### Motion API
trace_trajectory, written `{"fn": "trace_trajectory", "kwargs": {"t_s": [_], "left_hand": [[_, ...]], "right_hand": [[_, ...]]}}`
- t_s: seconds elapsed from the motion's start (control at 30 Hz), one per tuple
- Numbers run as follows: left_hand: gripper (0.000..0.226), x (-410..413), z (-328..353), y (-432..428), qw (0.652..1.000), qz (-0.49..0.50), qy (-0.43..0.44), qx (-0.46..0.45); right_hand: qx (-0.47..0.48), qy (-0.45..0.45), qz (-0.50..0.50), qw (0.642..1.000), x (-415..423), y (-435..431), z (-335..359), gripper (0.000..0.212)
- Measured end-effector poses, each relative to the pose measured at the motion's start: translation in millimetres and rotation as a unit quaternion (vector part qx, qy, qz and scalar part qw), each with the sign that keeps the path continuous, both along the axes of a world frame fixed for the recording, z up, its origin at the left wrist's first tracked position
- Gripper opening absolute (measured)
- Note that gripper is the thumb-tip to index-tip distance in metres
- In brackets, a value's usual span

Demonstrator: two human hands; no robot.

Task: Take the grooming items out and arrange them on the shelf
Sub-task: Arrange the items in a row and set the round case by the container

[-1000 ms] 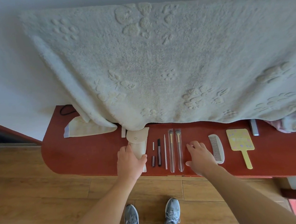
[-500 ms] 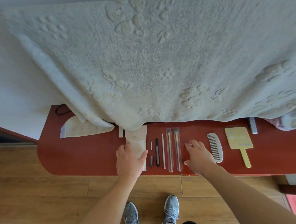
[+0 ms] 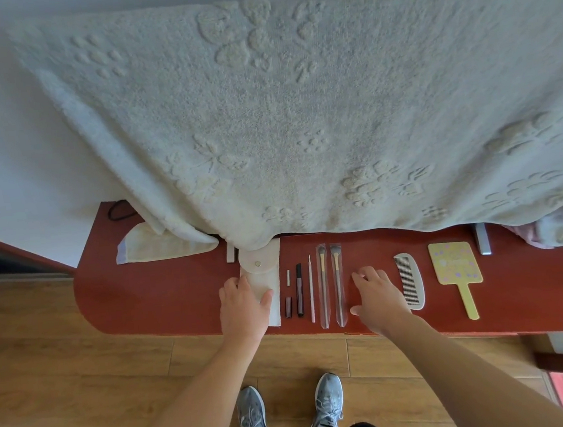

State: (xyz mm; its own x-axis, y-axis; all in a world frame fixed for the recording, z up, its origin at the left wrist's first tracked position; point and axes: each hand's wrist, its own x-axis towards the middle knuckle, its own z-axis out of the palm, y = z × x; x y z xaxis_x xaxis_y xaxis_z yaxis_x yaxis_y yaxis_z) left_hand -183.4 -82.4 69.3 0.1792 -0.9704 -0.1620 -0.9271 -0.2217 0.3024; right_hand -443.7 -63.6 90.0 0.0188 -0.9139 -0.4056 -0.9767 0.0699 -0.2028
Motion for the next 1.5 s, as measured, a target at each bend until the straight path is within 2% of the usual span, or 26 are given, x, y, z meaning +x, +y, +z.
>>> {"fn": "trace_trajectory", "kwargs": {"t_s": [0.63, 0.77, 0.87, 1.07, 1.27, 1.5], "left_hand": [[0.054, -2, 10, -5, 0.999, -0.005, -0.010, 0.037], [0.056, 2, 18, -6, 1.000, -0.018, -0.005, 0.013], [0.056, 3, 27, -6, 0.998, -0.058, -0.004, -0.018], [0.054, -8, 42, -4, 0.978, -0.184, 0.066, -0.071], [0.062, -43, 57, -7, 0.959, -0.270, 0.079, -0.045], [0.061, -109, 65, -11, 0.951, -0.298, 0.072, -0.041]], "right_hand": [[0.006, 0.000, 0.000, 1.000, 0, 1, -2, 0.074], [0.005, -0.013, -0.010, 1.000, 1, 6, 4, 0.073], [-0.015, -0.021, -0.036, 0.999, 0, 11, 13, 0.071], [-0.058, -0.039, -0.096, 0.993, -1, 24, 41, 0.064], [-0.087, -0.043, -0.146, 0.985, -15, 38, 59, 0.057], [-0.106, -0.037, -0.149, 0.982, -79, 42, 58, 0.043]]}}
